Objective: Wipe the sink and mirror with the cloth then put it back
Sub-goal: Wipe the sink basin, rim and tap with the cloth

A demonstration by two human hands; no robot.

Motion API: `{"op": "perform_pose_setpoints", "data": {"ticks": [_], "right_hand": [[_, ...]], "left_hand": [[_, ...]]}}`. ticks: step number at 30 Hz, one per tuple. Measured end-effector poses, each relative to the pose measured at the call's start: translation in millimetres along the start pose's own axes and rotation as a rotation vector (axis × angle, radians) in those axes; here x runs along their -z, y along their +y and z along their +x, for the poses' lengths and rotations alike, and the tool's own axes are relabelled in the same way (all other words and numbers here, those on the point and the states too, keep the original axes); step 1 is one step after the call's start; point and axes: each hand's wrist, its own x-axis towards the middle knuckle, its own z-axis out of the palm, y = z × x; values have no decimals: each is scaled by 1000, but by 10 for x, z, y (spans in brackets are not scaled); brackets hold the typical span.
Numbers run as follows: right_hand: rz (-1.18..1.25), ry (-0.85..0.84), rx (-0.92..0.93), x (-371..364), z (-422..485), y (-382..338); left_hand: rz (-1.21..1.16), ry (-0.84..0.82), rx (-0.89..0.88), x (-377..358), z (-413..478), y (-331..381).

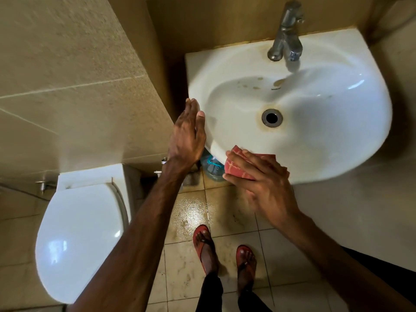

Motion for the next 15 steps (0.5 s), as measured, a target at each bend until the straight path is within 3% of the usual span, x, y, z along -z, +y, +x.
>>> {"op": "perform_pose_setpoints", "data": {"ticks": [7, 15], "right_hand": [[271, -19, -96, -36, 385, -138], [506, -235, -153, 92, 588, 64]], "left_hand": [[176, 21, -50, -81, -7, -36], [301, -10, -87, -17, 10, -22]]}}
